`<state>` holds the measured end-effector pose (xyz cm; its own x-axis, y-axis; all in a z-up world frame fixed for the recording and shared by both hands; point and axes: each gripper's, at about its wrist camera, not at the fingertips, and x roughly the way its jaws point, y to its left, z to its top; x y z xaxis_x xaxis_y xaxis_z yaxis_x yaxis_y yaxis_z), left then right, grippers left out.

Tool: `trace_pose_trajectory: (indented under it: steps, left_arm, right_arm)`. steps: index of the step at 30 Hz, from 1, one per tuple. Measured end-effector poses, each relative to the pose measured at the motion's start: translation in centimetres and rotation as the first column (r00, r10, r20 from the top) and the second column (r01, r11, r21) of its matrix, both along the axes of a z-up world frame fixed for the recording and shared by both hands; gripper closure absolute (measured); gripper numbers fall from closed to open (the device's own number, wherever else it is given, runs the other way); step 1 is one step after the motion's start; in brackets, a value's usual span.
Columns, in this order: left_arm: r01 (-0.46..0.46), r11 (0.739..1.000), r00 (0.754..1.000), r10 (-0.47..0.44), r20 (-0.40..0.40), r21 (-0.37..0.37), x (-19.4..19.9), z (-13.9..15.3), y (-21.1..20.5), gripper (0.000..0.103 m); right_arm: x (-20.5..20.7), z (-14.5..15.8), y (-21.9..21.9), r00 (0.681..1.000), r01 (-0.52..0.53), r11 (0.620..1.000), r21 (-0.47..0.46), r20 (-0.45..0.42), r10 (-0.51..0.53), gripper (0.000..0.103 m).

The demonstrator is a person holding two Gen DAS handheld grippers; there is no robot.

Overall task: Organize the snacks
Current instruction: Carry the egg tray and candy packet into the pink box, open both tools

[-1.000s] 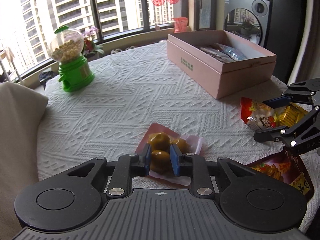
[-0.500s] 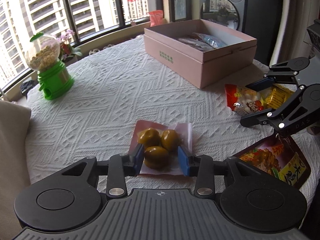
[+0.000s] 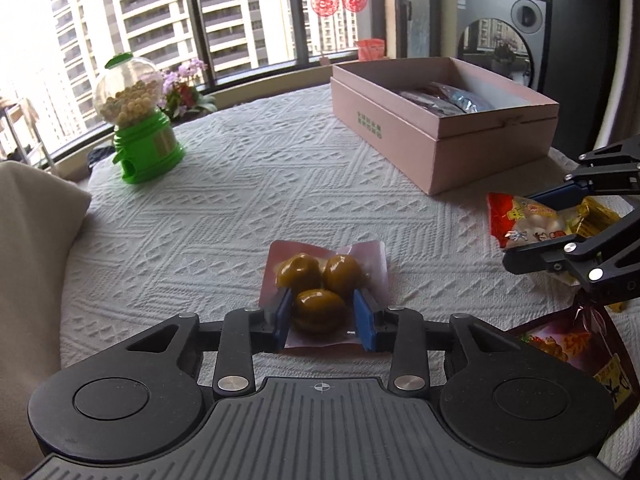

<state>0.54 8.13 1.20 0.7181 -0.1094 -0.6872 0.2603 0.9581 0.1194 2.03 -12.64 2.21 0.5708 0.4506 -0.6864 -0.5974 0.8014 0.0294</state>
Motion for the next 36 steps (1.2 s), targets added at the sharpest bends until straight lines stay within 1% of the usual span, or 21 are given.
trace_pose_trajectory:
  steps: [1, 4, 7, 13, 15, 16, 18, 19, 20, 21, 22, 24, 26, 27, 28, 29, 30, 32, 33, 35, 36]
  left_arm:
    - [-0.003, 1.0, 1.0, 0.003, 0.008, -0.002, -0.3, 0.0, -0.1, 0.069]
    - [0.001, 0.999, 1.0, 0.0, 0.019, -0.047, -1.5, 0.2, -0.1, 0.07]
    - [-0.005, 0.998, 0.998, 0.01, 0.069, -0.07, -3.1, 1.1, -0.4, 0.07]
    - [0.036, 0.995, 0.978, -0.015, 0.207, -0.094, -6.1, 5.4, -1.9, 0.07]
    - [0.069, 0.992, 0.965, -0.04, 0.258, -0.104, -6.1, 7.7, -2.7, 0.07]
    - [0.093, 0.99, 0.954, -0.059, 0.294, -0.103, -5.8, 9.1, -3.3, 0.07]
    - [0.132, 0.987, 0.922, -0.089, 0.376, -0.091, -4.6, 11.8, -4.8, 0.07]
    - [0.15, 0.985, 0.902, -0.1, 0.419, -0.086, -3.6, 13.1, -5.7, 0.07]
    - [0.161, 0.983, 0.888, -0.103, 0.447, -0.093, -2.2, 14.0, -6.6, 0.07]
    - [0.166, 0.98, 0.886, -0.098, 0.453, -0.112, -0.6, 14.5, -7.2, 0.07]
    - [0.167, 0.975, 0.892, -0.087, 0.443, -0.145, 1.1, 14.6, -7.8, 0.07]
    - [0.152, 0.957, 0.923, -0.049, 0.382, -0.245, 4.8, 13.7, -8.7, 0.07]
    - [0.138, 0.919, 0.96, -0.032, 0.278, -0.37, 8.6, 11.4, -9.0, 0.069]
    - [0.122, 0.887, 0.979, -0.034, 0.201, -0.445, 10.7, 9.7, -8.9, 0.069]
    - [0.099, 0.869, 0.99, -0.037, 0.137, -0.485, 12.2, 8.4, -9.1, 0.069]
    - [0.065, 0.859, 0.996, -0.028, 0.08, -0.508, 13.5, 7.2, -9.3, 0.069]
    - [0.022, 0.859, 0.999, -0.002, 0.04, -0.511, 14.6, 6.0, -9.3, 0.073]
    - [-0.012, 0.874, 0.999, 0.029, 0.027, -0.486, 15.5, 5.0, -9.5, 0.074]
    - [-0.029, 0.874, 0.999, 0.04, 0.013, -0.485, 15.5, 4.9, -8.9, 0.074]
    - [-0.056, 0.856, 0.998, 0.06, -0.009, -0.515, 14.4, 5.4, -7.0, 0.074]
    - [-0.059, 0.852, 0.998, 0.062, -0.011, -0.521, 13.3, 5.8, -5.9, 0.074]
  right_arm:
    - [-0.4, 0.4, -0.3, 1.0, -0.002, 1.0, 0.004, 0.009, 0.002, 0.051]
    - [-1.5, 1.7, -1.6, 0.999, 0.011, 1.0, 0.009, 0.04, -0.011, 0.051]
    - [-2.6, 3.5, -4.1, 0.996, 0.043, 0.998, 0.034, 0.076, -0.046, 0.051]
    - [-4.4, 5.7, -8.9, 0.983, 0.121, 0.992, 0.021, 0.138, -0.123, 0.051]
    - [-4.7, 6.4, -10.0, 0.976, 0.148, 0.989, 0.022, 0.158, -0.15, 0.051]
    - [-4.7, 6.9, -10.5, 0.972, 0.157, 0.987, 0.029, 0.171, -0.16, 0.051]
    - [-4.6, 8.4, -11.3, 0.964, 0.164, 0.985, 0.048, 0.205, -0.171, 0.051]
    - [-4.2, 9.6, -11.6, 0.957, 0.171, 0.983, 0.061, 0.229, -0.181, 0.051]
    - [-3.7, 10.5, -11.8, 0.95, 0.178, 0.981, 0.071, 0.247, -0.19, 0.051]
    - [-3.0, 11.7, -12.0, 0.942, 0.186, 0.979, 0.082, 0.269, -0.202, 0.051]
    - [-2.0, 12.7, -12.1, 0.934, 0.198, 0.976, 0.092, 0.284, -0.217, 0.051]
    - [0.5, 14.1, -12.4, 0.929, 0.227, 0.967, 0.119, 0.273, -0.251, 0.051]
    - [3.1, 14.7, -12.5, 0.929, 0.251, 0.958, 0.141, 0.241, -0.279, 0.051]
    - [4.5, 14.6, -12.4, 0.929, 0.266, 0.953, 0.144, 0.227, -0.293, 0.051]
    - [5.8, 14.4, -12.1, 0.929, 0.276, 0.951, 0.137, 0.215, -0.301, 0.051]
    - [6.9, 14.1, -11.8, 0.931, 0.283, 0.951, 0.128, 0.204, -0.304, 0.051]
    - [8.5, 13.6, -11.2, 0.933, 0.293, 0.949, 0.119, 0.183, -0.311, 0.051]
    - [11.4, 12.7, -10.2, 0.942, 0.288, 0.946, 0.147, 0.134, -0.307, 0.051]
    - [13.0, 12.2, -9.6, 0.949, 0.277, 0.946, 0.168, 0.108, -0.297, 0.048]
    - [16.0, 11.0, -8.4, 0.956, 0.282, 0.945, 0.164, 0.031, -0.29, 0.042]
    - [17.3, 10.3, -8.0, 0.952, 0.304, 0.941, 0.149, -0.017, -0.305, 0.042]
